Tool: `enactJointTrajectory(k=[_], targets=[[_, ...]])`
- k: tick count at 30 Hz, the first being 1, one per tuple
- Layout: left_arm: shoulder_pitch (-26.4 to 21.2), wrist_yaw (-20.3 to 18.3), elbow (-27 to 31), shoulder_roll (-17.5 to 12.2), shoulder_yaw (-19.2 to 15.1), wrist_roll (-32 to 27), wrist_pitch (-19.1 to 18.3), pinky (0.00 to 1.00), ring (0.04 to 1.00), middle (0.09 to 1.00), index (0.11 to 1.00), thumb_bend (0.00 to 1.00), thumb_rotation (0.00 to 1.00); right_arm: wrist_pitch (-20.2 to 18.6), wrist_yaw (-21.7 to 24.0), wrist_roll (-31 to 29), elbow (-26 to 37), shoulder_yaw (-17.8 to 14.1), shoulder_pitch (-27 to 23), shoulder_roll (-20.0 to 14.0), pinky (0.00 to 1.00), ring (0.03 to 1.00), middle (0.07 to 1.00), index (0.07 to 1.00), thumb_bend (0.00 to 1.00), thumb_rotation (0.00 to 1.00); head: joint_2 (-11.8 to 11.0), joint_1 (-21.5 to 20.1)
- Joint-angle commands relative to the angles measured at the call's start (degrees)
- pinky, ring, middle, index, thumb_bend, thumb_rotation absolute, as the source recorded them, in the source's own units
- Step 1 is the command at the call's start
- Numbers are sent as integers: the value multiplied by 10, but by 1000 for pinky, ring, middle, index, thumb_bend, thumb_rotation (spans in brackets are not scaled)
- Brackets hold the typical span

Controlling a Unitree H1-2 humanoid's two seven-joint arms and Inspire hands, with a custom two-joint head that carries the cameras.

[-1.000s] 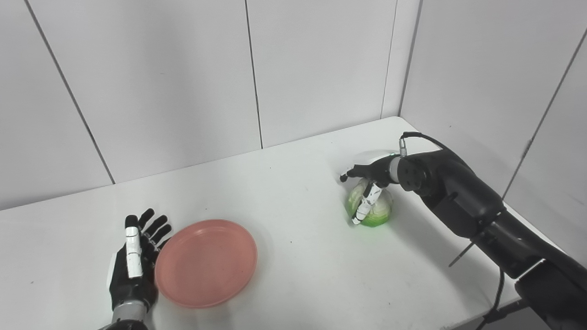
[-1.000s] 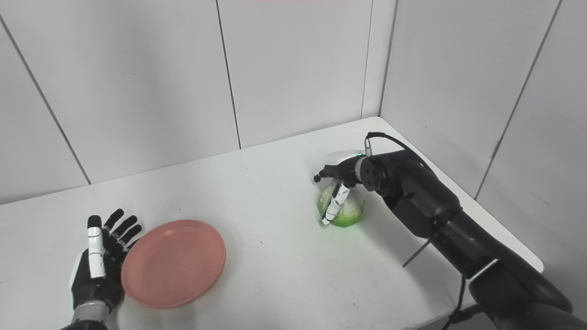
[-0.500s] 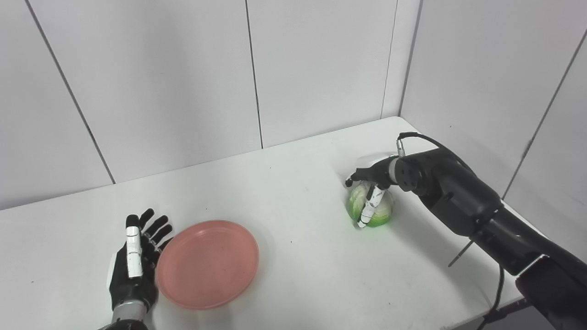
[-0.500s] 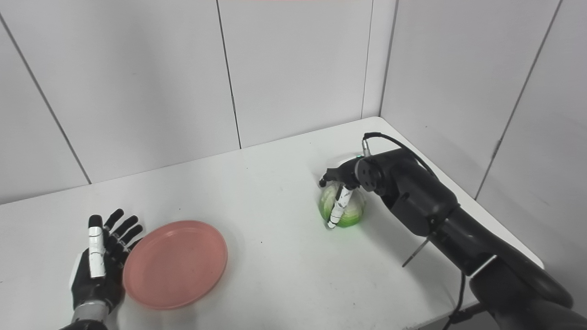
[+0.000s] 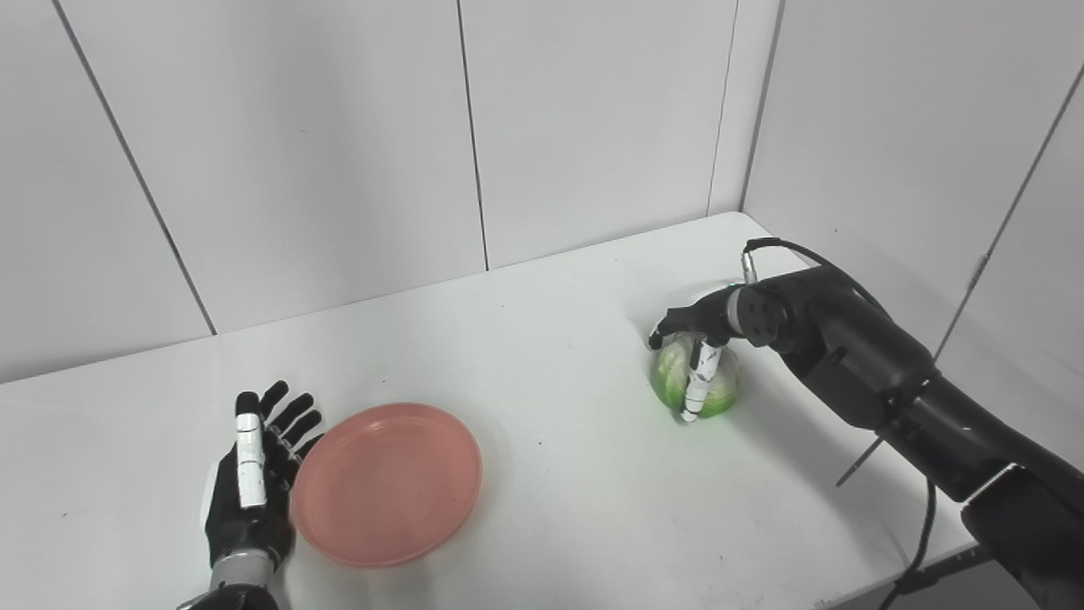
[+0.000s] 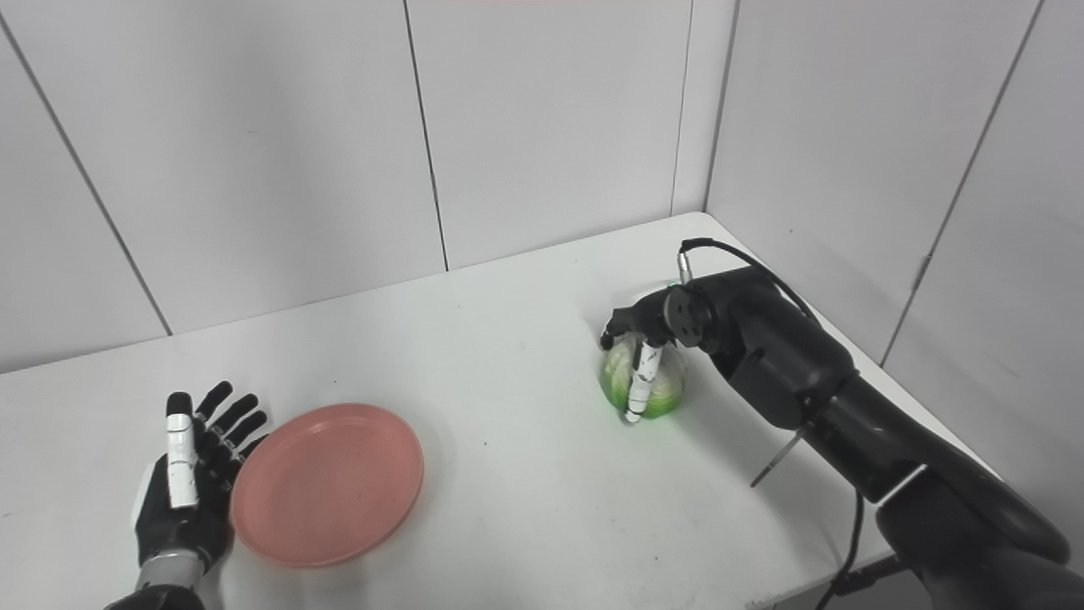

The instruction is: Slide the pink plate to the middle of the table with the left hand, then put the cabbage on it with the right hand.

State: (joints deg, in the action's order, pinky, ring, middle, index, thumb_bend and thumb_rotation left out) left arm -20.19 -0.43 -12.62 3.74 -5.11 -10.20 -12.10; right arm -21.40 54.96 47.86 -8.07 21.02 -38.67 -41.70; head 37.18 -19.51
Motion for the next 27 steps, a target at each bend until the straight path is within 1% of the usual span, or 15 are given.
enactJointTrajectory(k=[1, 3, 4, 5, 6, 8, 12, 13, 16, 17, 19, 22, 25, 27], targets=[[1, 1, -3, 4, -1, -6, -16, 701, 799, 794, 829, 783, 917, 6, -28, -12, 1, -15, -3, -12, 342, 514, 725, 827, 972, 70, 0, 0], [2, 1, 0, 4, -2, -8, -21, 703, 796, 796, 833, 781, 914, 28, -55, -24, 2, -20, 8, -13, 291, 415, 608, 794, 878, 49, 3, 1], [2, 2, 1, 5, -2, -8, -22, 703, 796, 796, 834, 781, 913, 45, -75, -33, 2, -25, 15, -12, 287, 408, 600, 790, 869, 49, 3, 1], [2, 2, 1, 4, -2, -8, -22, 698, 793, 794, 832, 780, 911, 61, -97, -44, 1, -32, 22, -10, 281, 392, 545, 770, 723, 25, 3, 1], [2, 2, 0, 4, -2, -6, -21, 695, 792, 794, 833, 780, 911, 76, -119, -54, -1, -39, 29, -8, 279, 379, 509, 740, 632, 10, 3, 1], [3, 2, 0, 3, -2, -6, -23, 702, 788, 792, 831, 779, 913, 99, -147, -66, -6, -44, 35, -6, 267, 348, 485, 695, 581, 1, 5, 4], [3, 4, 1, 3, -2, -3, -25, 691, 782, 782, 824, 775, 913, 121, -168, -78, -13, -39, 33, -6, 249, 326, 479, 654, 572, 0, 4, 4], [3, 3, -1, 2, -2, -3, -24, 700, 790, 792, 832, 767, 924, 124, -170, -80, -15, -38, 31, -6, 246, 323, 478, 629, 571, 0, 4, 4], [2, 3, -1, 4, -2, -4, -24, 709, 793, 794, 832, 759, 924, 135, -172, -84, -16, -36, 25, -7, 252, 333, 478, 609, 571, 0, 4, 6], [1, 4, -1, 4, -2, -3, -24, 707, 792, 790, 831, 761, 924, 138, -173, -87, -15, -37, 24, -8, 257, 336, 479, 540, 548, 1, 3, 6], [1, 4, -2, 4, -1, -2, -23, 705, 793, 787, 832, 767, 927, 140, -175, -91, -13, -37, 22, -8, 258, 337, 480, 501, 534, 2, 3, 6], [0, 5, -3, 5, 0, -2, -23, 703, 792, 786, 830, 772, 926, 145, -179, -104, -7, -44, 20, -9, 256, 338, 480, 494, 532, 2, 4, 8], [-1, 6, -4, 7, -1, -3, -23, 692, 791, 790, 825, 767, 930, 145, -177, -123, 13, -53, 17, -9, 218, 300, 479, 493, 531, 4, 4, 14], [0, 8, -3, 8, 0, 0, -23, 689, 787, 790, 822, 766, 930, 143, -175, -136, 28, -57, 13, -8, 213, 297, 479, 493, 531, 3, 4, 19]])
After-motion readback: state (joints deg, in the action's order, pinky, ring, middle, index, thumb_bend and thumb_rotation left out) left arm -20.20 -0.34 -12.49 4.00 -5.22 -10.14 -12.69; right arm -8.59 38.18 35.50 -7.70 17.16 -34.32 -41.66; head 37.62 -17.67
